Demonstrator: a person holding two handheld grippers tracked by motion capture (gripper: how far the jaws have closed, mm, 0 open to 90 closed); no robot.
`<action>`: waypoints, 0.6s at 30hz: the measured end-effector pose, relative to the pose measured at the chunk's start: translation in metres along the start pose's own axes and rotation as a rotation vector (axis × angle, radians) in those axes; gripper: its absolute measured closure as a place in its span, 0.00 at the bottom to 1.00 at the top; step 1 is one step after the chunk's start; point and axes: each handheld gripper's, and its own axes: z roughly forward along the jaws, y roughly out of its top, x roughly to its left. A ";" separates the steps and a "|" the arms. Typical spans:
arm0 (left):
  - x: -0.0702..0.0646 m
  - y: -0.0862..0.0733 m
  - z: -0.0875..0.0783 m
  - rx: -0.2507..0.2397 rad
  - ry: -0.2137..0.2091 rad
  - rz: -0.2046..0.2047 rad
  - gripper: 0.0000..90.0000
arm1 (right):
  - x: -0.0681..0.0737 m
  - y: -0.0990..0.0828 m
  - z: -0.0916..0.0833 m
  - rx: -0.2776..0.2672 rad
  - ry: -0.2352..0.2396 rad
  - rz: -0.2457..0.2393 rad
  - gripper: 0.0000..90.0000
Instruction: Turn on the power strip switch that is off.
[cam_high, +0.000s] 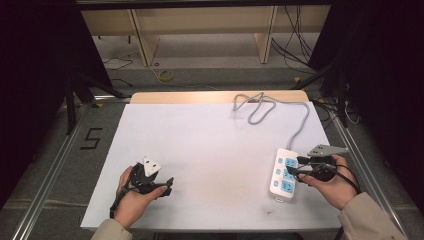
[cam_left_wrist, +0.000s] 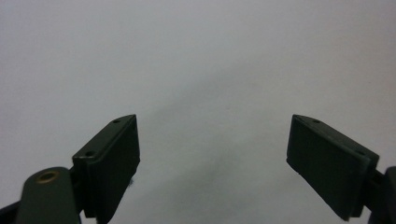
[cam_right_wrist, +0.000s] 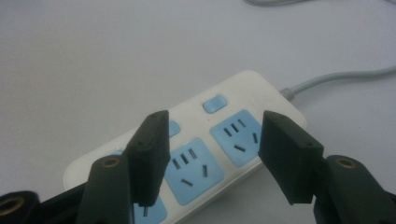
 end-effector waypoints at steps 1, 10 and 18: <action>0.000 0.000 0.000 0.002 0.000 0.001 0.19 | 0.000 -0.001 0.000 -0.004 -0.005 0.006 0.46; 0.000 -0.001 0.000 0.000 0.001 0.004 0.19 | -0.005 -0.009 -0.004 -0.031 -0.018 0.037 0.41; 0.000 -0.001 -0.001 0.000 -0.001 0.004 0.19 | -0.007 -0.017 -0.008 -0.053 -0.035 0.050 0.38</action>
